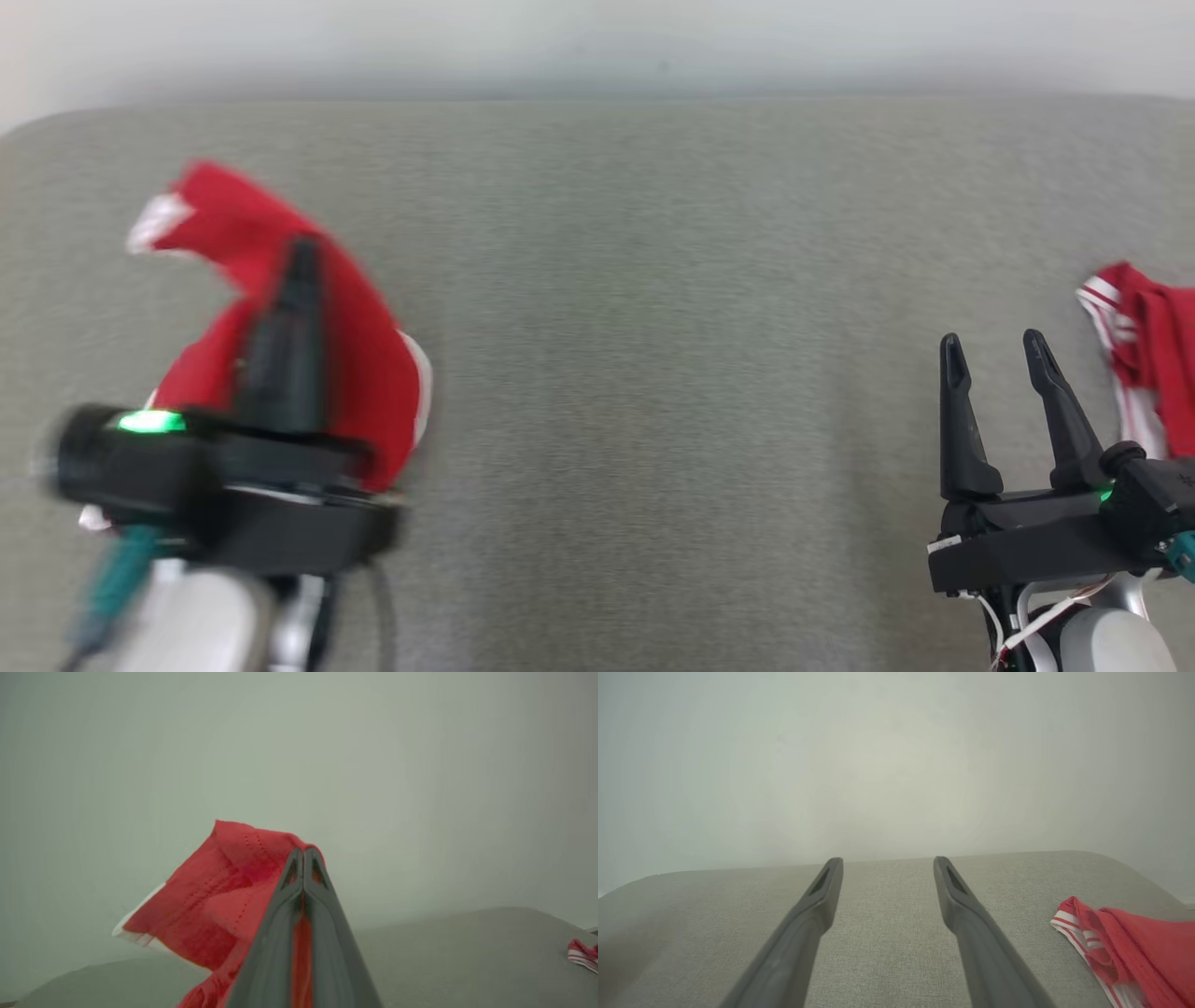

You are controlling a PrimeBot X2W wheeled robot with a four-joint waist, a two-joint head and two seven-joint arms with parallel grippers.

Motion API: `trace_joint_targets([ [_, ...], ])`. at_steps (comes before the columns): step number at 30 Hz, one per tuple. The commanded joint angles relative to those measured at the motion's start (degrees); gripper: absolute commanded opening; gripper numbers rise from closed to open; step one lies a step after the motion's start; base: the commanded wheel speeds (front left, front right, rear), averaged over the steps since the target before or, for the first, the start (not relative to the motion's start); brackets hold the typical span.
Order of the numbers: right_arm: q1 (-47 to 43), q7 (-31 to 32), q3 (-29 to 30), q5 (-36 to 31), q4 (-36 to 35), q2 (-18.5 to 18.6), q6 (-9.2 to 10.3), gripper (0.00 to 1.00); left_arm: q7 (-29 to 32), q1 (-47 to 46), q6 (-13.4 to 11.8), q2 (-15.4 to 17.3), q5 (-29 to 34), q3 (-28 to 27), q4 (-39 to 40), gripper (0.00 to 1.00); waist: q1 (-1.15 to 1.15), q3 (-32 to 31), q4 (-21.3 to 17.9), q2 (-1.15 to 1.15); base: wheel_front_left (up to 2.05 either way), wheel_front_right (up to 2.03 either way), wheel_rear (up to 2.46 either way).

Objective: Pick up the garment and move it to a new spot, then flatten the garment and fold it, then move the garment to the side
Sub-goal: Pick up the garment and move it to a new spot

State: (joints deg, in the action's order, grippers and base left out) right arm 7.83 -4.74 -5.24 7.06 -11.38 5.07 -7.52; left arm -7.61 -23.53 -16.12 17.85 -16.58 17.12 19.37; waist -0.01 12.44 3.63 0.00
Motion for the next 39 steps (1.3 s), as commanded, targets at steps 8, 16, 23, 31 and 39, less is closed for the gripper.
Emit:
trace_joint_targets([
  [8, 1.5, -1.9, -1.1, 1.4, 1.8, -0.8, 0.06, 1.00, 0.3, -6.3, 5.7, -6.6, 0.9, 11.7, -10.1, 0.00, 0.01, 4.0, -12.4, 0.00, 0.00, 0.00, 0.00],
  [16, 1.8, -3.4, -1.5, 2.6, 3.8, -1.4, 0.06, 1.00, -0.3, -13.7, 10.5, -11.9, 1.4, 18.8, -24.7, 0.00, 0.01, 7.0, -21.4, 0.00, 0.00, 0.00, 0.00],
  [23, 1.9, -4.9, -1.5, 3.7, 5.5, -1.8, 0.06, 1.00, -2.2, -17.5, 12.4, -14.0, -0.2, 21.7, -36.2, 0.00, 0.01, 9.0, -25.2, 0.00, 0.00, 0.00, 0.00],
  [31, 2.3, -5.3, 0.4, 3.6, 6.5, -2.0, 0.06, 1.00, -5.1, -19.8, 12.9, -14.9, -3.6, 25.7, -41.4, 1.00, 0.01, 8.7, -23.8, 0.00, 0.00, 0.00, 0.00],
  [39, 1.8, -4.4, 2.3, 1.7, 4.8, -1.8, 0.06, 1.00, -6.6, -18.8, 11.1, -14.9, -7.0, 27.1, -34.5, 1.00, 0.01, 5.4, -18.8, 0.00, 0.00, 0.00, 0.00],
])
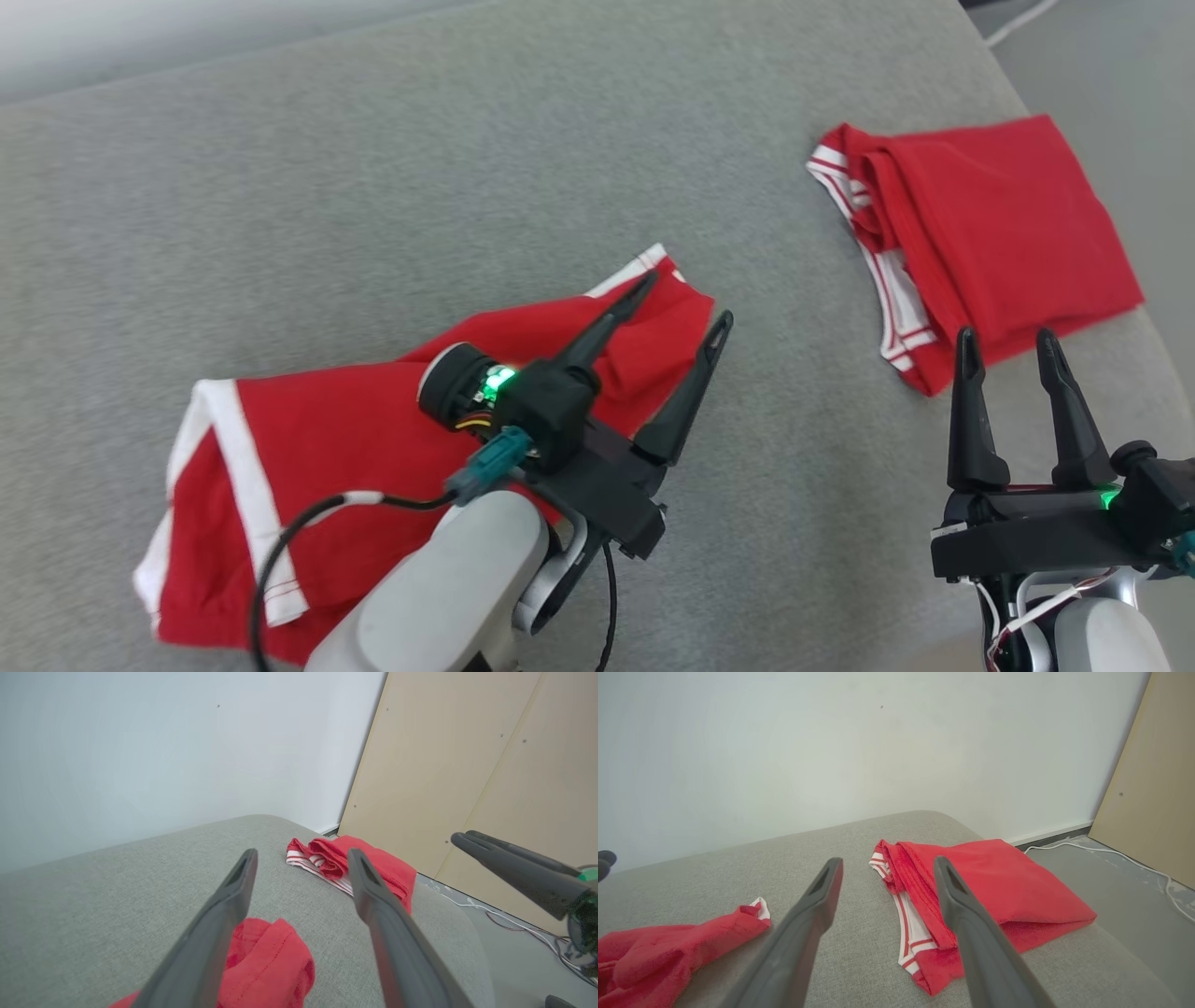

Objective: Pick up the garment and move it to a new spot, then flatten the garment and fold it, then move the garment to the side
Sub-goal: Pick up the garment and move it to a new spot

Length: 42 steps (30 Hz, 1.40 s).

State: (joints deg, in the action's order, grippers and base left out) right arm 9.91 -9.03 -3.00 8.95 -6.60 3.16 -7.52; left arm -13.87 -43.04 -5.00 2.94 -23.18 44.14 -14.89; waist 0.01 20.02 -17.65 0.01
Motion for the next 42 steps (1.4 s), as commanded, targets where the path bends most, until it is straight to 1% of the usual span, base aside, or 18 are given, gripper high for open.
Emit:
trace_joint_targets([
  [1, -0.4, 0.2, 0.1, -0.4, -0.2, 0.1, 0.06, 1.00, -0.4, 1.1, -0.4, 0.4, -0.6, -0.6, 0.7, 1.00, -0.01, -2.7, 3.1, -0.01, 0.00, 0.00, 0.00],
  [7, -1.2, 1.2, 0.1, -0.9, -1.3, 1.0, 0.06, 1.00, -0.8, 3.9, -4.5, 4.2, -1.4, -6.3, 6.4, 1.00, -0.01, -4.7, 7.1, -0.01, 0.00, 0.00, 0.00],
  [8, -1.3, 1.4, 0.0, -1.1, -1.6, 1.3, 0.06, 1.00, -1.0, 5.0, -6.0, 6.0, -1.8, -8.9, 7.8, 1.00, -0.01, -5.2, 8.3, -0.01, 0.00, 0.00, 0.00],
  [14, -1.6, 2.0, -0.7, -1.6, -1.9, 2.2, 0.06, 1.00, -1.3, 10.1, -10.2, 11.9, -3.3, -17.9, 11.9, 1.00, -0.01, -6.6, 10.4, -0.01, 0.00, 0.00, 0.00],
  [19, -2.1, 2.2, -1.0, -1.6, -1.4, 2.8, 0.06, 1.00, -1.3, 16.0, -12.3, 16.0, -2.9, -24.9, 15.3, 1.00, -0.01, -8.0, 11.6, -0.01, 0.00, 0.00, 0.00],
  [20, -2.3, 2.2, -1.1, -1.6, -1.3, 3.0, 0.06, 1.00, -1.3, 17.4, -12.4, 16.6, -2.7, -26.0, 16.0, 1.00, -0.01, -8.3, 11.7, -0.01, 0.00, 0.00, 0.00],
  [23, -2.7, 2.3, -1.4, -1.5, -0.9, 3.5, 0.06, 1.00, -1.3, 21.3, -11.6, 18.3, -2.4, -28.7, 17.9, 1.00, -0.01, -9.4, 12.2, -0.01, 0.00, 0.00, 0.00],
  [25, -3.0, 2.3, -1.5, -1.5, -0.7, 3.7, 0.06, 1.00, -1.3, 24.2, -10.6, 18.8, -3.1, -30.0, 18.2, 1.00, -0.01, -10.0, 12.5, -0.01, 0.00, 0.00, 0.00],
  [29, -3.9, 2.6, -1.6, -1.8, 0.0, 4.2, 0.06, 1.00, -1.3, 27.2, -9.9, 19.7, -2.1, -31.8, 19.0, 1.00, -0.01, -11.2, 12.7, -0.01, 0.00, 0.00, 0.00],
  [34, -5.3, 3.3, -2.1, -2.1, 1.0, 4.7, 0.06, 1.00, -1.3, 31.9, -10.1, 20.8, 0.5, -30.6, 19.7, 1.00, -0.01, -13.4, 12.9, -0.01, 0.00, 0.00, 0.00],
  [42, -8.6, 4.8, -3.7, -2.4, 0.1, 5.2, 0.06, 1.00, 1.3, 36.0, -11.9, 21.5, 3.1, -28.1, 22.1, 1.00, -0.01, -16.0, 13.2, -0.01, 0.00, 0.00, 0.00],
])
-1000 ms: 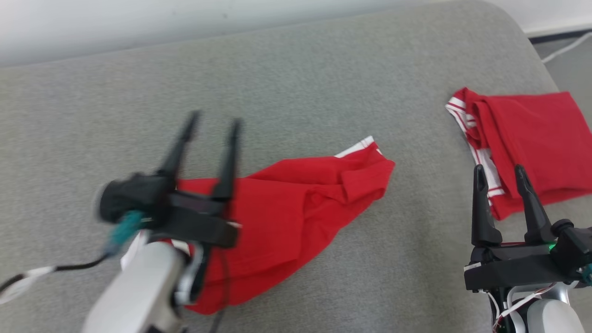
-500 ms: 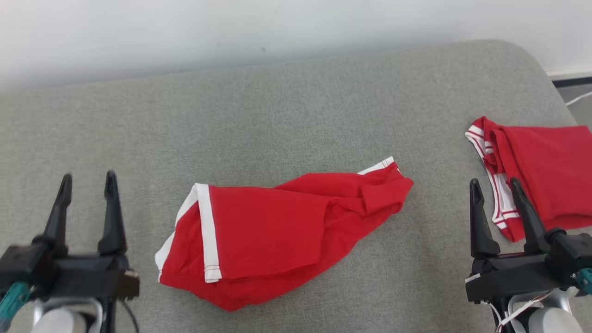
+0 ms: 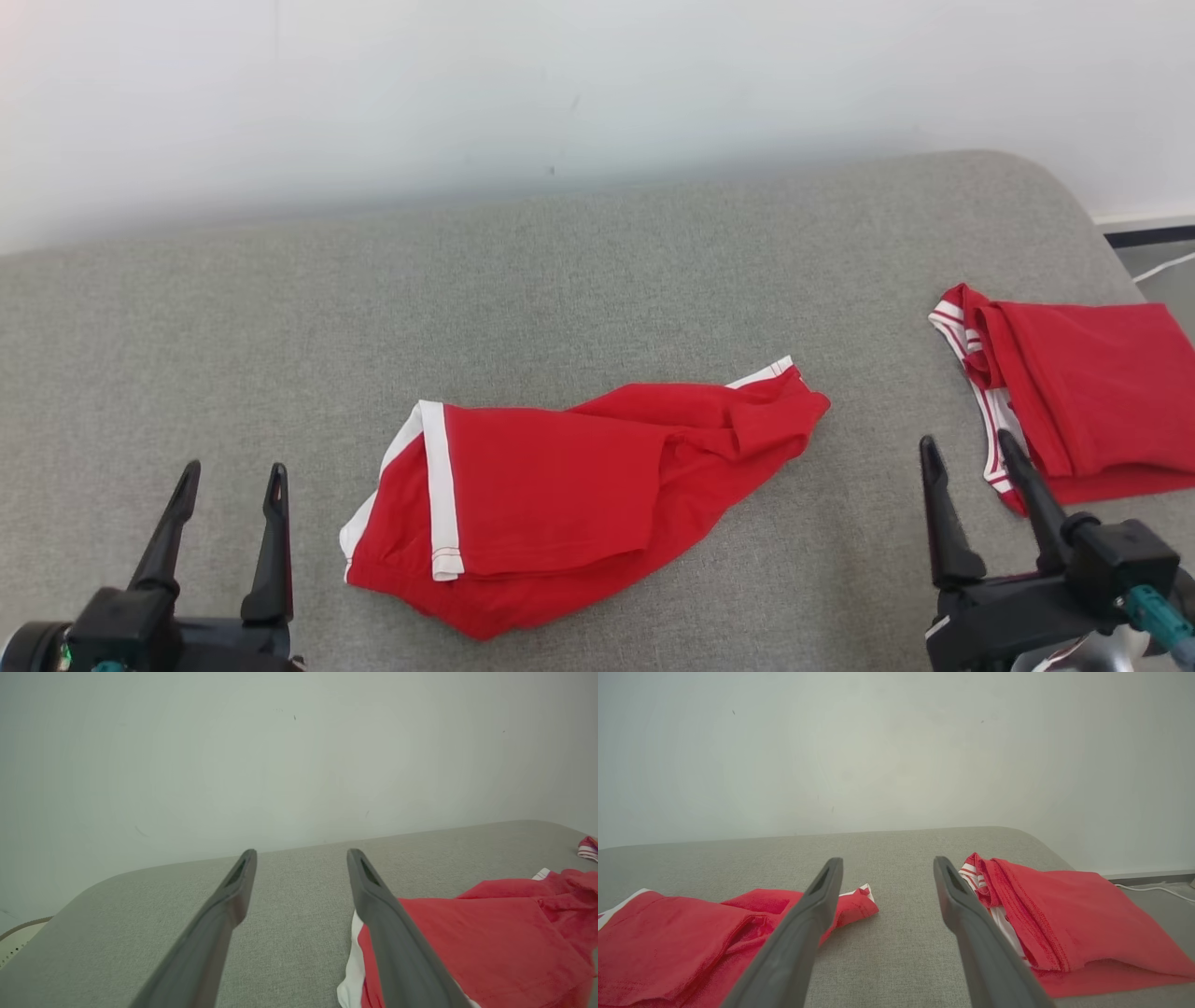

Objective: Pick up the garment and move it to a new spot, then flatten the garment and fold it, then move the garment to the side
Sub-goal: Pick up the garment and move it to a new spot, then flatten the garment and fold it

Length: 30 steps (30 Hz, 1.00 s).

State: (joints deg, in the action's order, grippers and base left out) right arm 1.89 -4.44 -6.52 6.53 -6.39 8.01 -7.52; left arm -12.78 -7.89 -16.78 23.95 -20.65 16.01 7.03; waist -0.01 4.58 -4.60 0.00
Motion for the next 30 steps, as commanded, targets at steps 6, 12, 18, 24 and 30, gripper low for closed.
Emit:
trace_joint_targets([
  [6, -2.2, 1.1, -2.0, -0.4, -1.2, 0.2, 0.06, 1.00, 1.1, 3.5, -2.0, 0.5, 0.6, -0.2, 1.1, 1.00, 0.01, -2.1, 0.3, 0.00, 0.00, 0.00, 0.00],
  [12, -2.9, 1.8, -2.5, -0.4, -2.2, -0.1, 0.06, 1.00, 1.3, 4.8, -2.9, 0.9, 0.7, -0.6, 1.7, 1.00, 0.01, -2.7, 0.9, 0.00, 0.00, 0.00, 0.00],
  [18, -3.1, 2.0, -2.7, -0.1, -2.3, 0.0, 0.06, 1.00, 1.3, 5.4, -3.4, 1.0, 0.1, -0.9, 1.8, 1.00, 0.01, -2.8, 1.4, 0.00, 0.00, 0.00, 0.00],
  [24, -2.9, 2.1, -2.7, 0.1, -2.4, 0.1, 0.06, 1.00, 1.0, 5.2, -3.5, 0.8, -0.3, -0.9, 1.5, 1.00, 0.01, -2.7, 1.5, 0.00, 0.00, 0.00, 0.00],
  [30, -2.6, 2.2, -2.5, 0.1, -2.5, 0.2, 0.06, 1.00, 0.9, 4.8, -3.5, 0.7, -0.5, -0.8, 1.3, 1.00, 0.01, -2.5, 1.5, 0.00, 0.00, 0.00, 0.00],
])
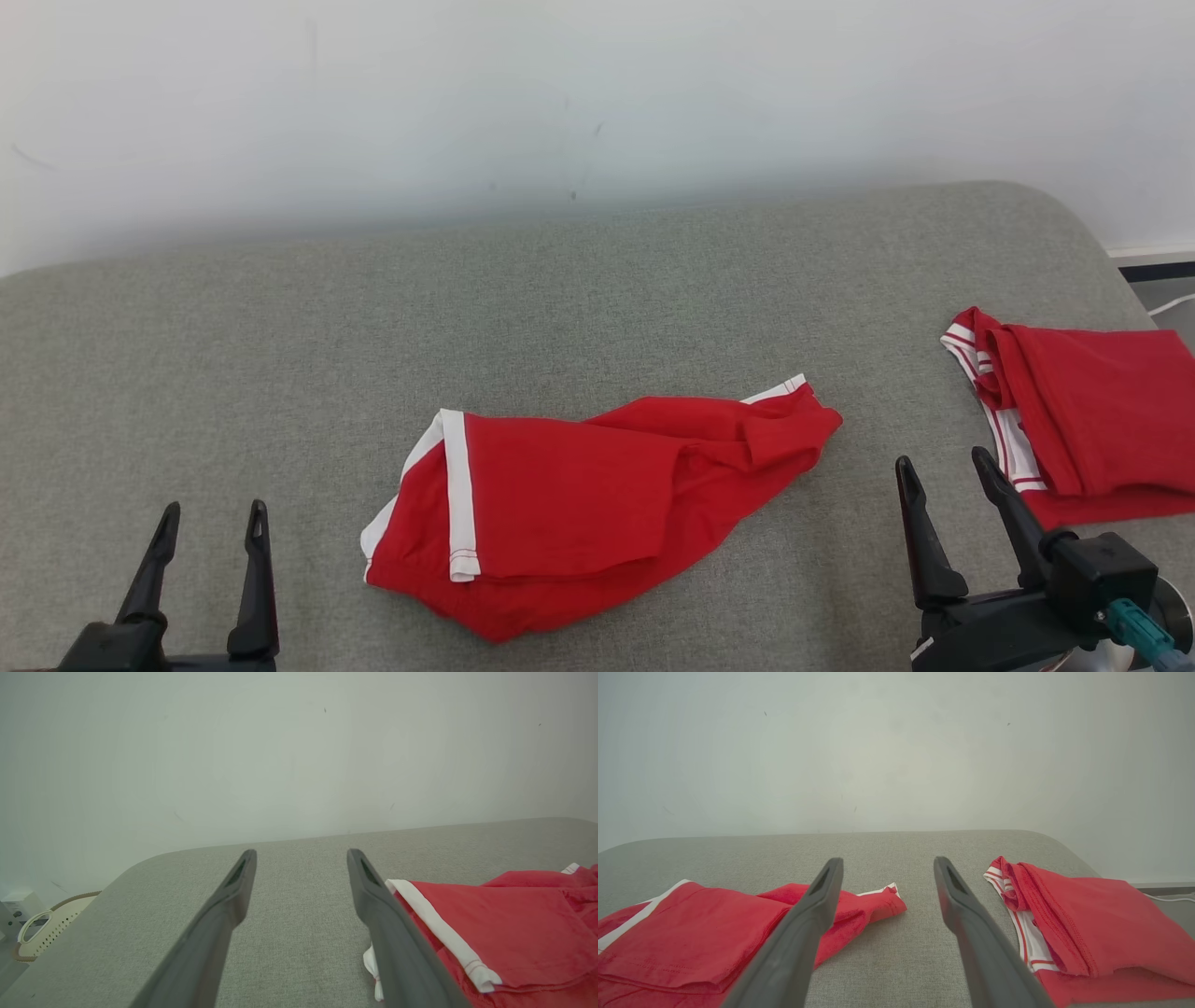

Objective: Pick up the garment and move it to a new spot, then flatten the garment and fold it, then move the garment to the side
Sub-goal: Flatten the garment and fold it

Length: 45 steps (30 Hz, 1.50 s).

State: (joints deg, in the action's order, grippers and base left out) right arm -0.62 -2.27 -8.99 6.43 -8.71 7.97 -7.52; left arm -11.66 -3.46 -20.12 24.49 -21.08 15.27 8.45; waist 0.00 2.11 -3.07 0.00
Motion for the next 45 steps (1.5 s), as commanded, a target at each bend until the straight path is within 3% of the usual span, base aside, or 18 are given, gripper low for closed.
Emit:
trace_joint_targets([
  [1, 0.0, 0.0, 0.0, 0.2, -0.2, 0.3, 0.06, 1.00, -0.3, 0.3, -0.1, 0.2, -0.1, -0.1, -0.2, 1.00, 0.00, 0.0, 0.0, 0.00, 0.00, 0.00, 0.00],
  [11, 0.2, 0.1, 0.2, 0.3, -0.5, 0.4, 0.06, 1.00, -0.3, -0.3, -0.3, 0.3, -0.1, 0.2, -0.2, 1.00, 0.00, 0.5, 0.3, 0.00, 0.00, 0.00, 0.00],
  [17, 1.6, 1.6, -2.4, 1.0, -0.4, 1.5, 0.06, 1.00, -0.6, -2.1, 0.1, -0.1, 0.3, 0.8, 0.3, 1.00, 0.00, 2.5, 2.7, 0.00, 0.00, 0.00, 0.00],
  [24, 7.3, 7.8, -13.1, 5.1, 1.8, 6.1, 0.06, 1.00, -1.5, -4.7, 0.8, -1.7, 0.5, 1.9, -0.4, 1.00, 0.00, 6.6, 7.6, 0.00, 0.00, 0.00, 0.00],
  [27, 11.9, 13.1, -21.3, 8.6, 2.6, 9.9, 0.06, 1.00, -2.2, -6.3, 1.3, -3.1, 0.4, 2.8, -1.2, 1.00, 0.00, 8.8, 10.7, 0.00, 0.00, 0.00, 0.00],
  [33, 18.8, 17.7, -31.8, 12.6, 3.3, 14.5, 0.06, 1.00, -3.0, -8.6, 2.4, -5.4, 0.6, 3.7, -2.9, 1.00, 0.00, 11.6, 15.2, 0.00, 0.00, 0.00, 0.00],
  [45, 28.4, 21.1, -43.8, 16.1, 5.6, 18.6, 0.06, 1.00, -3.6, -11.3, 5.0, -9.8, 1.6, 3.3, -5.7, 1.00, 0.00, 14.8, 19.9, 0.00, 0.00, 0.00, 0.00],
])
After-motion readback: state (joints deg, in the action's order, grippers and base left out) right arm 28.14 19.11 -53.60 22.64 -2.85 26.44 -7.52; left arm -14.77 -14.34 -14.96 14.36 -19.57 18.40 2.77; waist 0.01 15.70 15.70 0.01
